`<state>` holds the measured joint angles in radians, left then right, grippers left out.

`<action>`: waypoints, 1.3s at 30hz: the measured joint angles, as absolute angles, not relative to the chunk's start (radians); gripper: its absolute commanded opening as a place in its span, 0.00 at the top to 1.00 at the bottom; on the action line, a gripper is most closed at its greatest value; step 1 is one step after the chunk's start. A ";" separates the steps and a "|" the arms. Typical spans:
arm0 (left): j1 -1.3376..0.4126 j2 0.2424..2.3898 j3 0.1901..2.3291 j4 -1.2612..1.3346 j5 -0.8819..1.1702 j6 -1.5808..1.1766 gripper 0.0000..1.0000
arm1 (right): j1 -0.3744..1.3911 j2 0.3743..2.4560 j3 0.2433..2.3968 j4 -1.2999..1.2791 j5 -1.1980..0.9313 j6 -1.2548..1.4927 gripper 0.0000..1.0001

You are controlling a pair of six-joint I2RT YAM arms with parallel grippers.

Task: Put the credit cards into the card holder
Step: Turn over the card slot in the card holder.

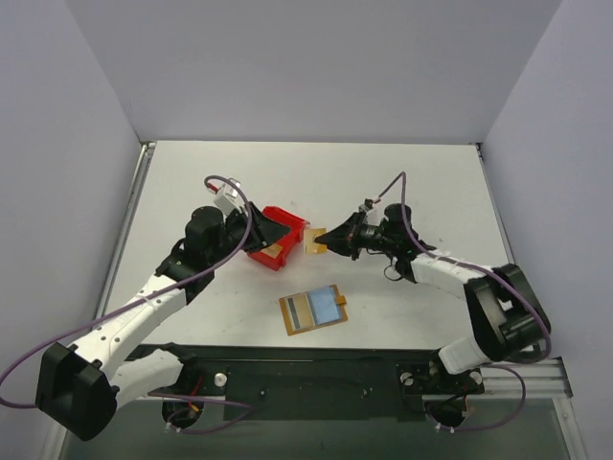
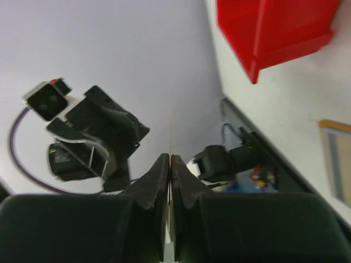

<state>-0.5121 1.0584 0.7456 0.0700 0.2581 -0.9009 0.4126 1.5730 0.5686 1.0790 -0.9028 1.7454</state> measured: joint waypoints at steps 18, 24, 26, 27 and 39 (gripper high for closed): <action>-0.855 1.110 0.559 -0.070 0.023 -0.826 0.91 | 0.556 1.288 0.669 -0.330 -0.441 0.527 1.00; -0.935 1.209 0.492 -0.013 -0.029 -0.853 1.00 | 0.593 1.188 0.635 -0.318 -0.423 0.481 1.00; -0.951 1.235 0.492 0.024 -0.036 -0.854 1.00 | 0.593 1.165 0.625 -0.303 -0.414 0.480 1.00; -0.960 1.243 0.492 0.038 -0.041 -0.854 1.00 | 0.593 1.153 0.619 -0.294 -0.408 0.481 1.00; -0.992 1.362 0.491 0.174 -0.078 -0.854 1.00 | 0.587 1.107 0.574 -0.183 -0.387 0.502 1.00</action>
<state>-0.9924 1.3624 0.4908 0.1738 -0.0784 -0.8543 0.5869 1.1069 0.5739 -0.1833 -0.3870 0.5022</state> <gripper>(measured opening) 0.022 0.002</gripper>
